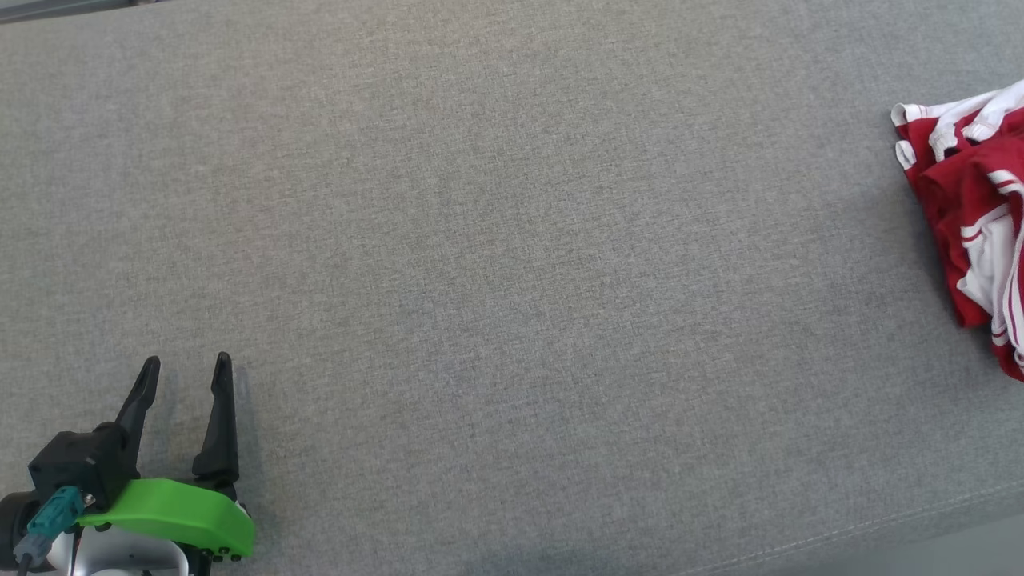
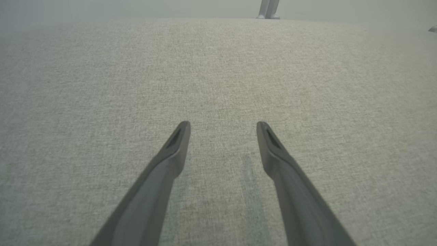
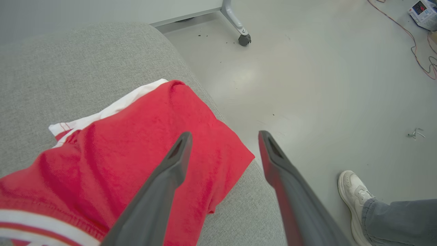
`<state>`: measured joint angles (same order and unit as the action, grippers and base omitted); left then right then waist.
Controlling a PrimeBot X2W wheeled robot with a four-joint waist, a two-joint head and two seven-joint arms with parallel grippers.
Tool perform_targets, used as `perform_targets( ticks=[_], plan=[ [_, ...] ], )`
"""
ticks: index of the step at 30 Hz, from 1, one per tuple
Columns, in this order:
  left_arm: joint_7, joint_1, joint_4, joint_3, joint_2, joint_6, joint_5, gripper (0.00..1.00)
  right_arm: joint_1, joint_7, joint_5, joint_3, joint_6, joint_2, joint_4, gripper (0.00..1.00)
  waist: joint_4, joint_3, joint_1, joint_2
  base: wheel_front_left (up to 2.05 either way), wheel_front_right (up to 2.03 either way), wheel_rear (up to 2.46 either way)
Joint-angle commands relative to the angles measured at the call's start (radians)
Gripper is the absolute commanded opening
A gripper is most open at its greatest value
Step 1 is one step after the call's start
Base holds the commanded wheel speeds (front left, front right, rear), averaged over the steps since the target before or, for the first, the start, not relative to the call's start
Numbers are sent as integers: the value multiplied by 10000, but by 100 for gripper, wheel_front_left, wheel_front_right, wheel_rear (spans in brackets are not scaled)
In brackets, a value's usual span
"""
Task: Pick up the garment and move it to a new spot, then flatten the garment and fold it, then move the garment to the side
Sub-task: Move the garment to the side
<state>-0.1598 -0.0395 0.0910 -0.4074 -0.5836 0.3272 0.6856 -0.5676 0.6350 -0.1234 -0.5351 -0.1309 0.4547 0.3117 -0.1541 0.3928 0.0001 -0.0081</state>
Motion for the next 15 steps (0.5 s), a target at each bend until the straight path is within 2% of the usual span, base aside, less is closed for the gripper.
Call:
perform_targets(
  ticks=[1, 8, 15],
  plan=[
    [-4, -156, 2, -4, -32, 62, -52, 100, -24, -238, 66, 36, 4, -42, 106, 100, 14, -88, -1, 81, 0, 0, 0],
    [-252, -21, -267, -118, 314, 0, 95, 100, 290, -2197, 156, 638, 4, 25, -337, 100, 268, -698, -1, 81, 0, 0, 0],
    [-789, 227, -775, -43, 825, -188, 98, 100, 1649, -4224, -285, 1366, 7, -443, -1745, 100, 841, -1778, -1, 81, 0, 0, 0]
  ],
)
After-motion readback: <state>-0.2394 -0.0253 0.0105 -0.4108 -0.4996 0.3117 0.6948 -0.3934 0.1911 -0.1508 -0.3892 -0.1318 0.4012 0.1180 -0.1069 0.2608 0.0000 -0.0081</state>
